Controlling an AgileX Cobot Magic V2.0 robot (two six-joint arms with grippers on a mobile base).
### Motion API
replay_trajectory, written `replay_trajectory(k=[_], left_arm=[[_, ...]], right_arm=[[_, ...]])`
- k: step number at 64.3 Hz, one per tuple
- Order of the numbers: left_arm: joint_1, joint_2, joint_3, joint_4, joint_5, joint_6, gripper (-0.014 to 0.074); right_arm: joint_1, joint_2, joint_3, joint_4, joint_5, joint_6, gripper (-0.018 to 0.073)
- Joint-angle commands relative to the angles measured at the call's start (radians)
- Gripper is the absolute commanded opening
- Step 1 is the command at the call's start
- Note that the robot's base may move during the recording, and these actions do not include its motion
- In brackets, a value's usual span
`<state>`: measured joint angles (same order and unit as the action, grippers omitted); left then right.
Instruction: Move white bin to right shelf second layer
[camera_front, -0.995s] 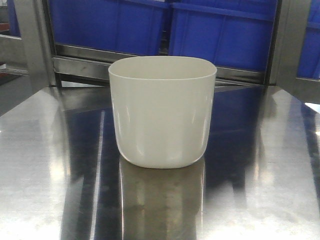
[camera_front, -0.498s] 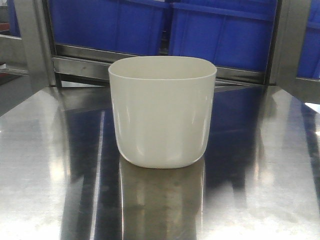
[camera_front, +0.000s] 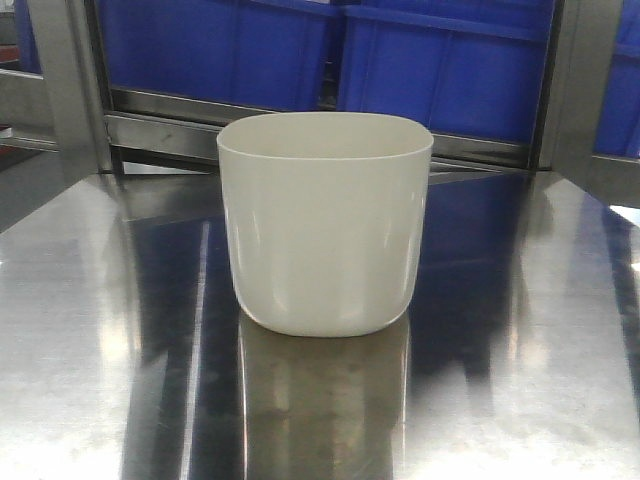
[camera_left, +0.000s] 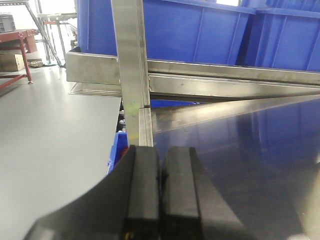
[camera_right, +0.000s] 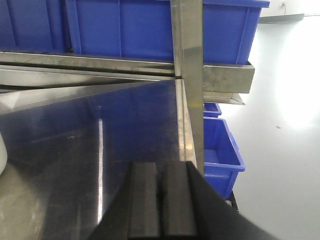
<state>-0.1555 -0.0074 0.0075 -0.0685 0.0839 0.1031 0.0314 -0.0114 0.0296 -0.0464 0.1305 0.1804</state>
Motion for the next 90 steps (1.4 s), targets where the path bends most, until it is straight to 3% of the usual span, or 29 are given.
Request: replay_trajectory(k=[1,31,46,65,79,90], left_arm=[[-0.004,-0.014,0.037,-0.005,-0.084,-0.004,0.0085],[-0.004,-0.014,0.037,-0.005,-0.084,-0.004,0.0085],[-0.004,-0.014,0.037,-0.005,-0.084,-0.004,0.0085],[-0.004,-0.014,0.037,-0.005,-0.084,-0.004,0.0085],[-0.004,-0.014,0.037,-0.005,-0.084,-0.004,0.0085],[-0.004,-0.014,0.037,-0.005,-0.084,-0.004,0.0085]], right_arm=[[-0.007,-0.019,-0.016,-0.002,-0.089,-0.007,0.0033],[-0.007,-0.010,-0.018,-0.003,-0.141,-0.007,0.0033],[-0.007,0.133,-0.116,-0.004,-0.217,-0.007,0.0033],[-0.006,0.547,-0.487,0.000,-0.166,-0.005,0.0033],[0.011,0.863,-0.856,0.007,0.083,0.014,0.0033],[0.127,1.102,-1.116,0.046,0.279,0.014,0.0033]])
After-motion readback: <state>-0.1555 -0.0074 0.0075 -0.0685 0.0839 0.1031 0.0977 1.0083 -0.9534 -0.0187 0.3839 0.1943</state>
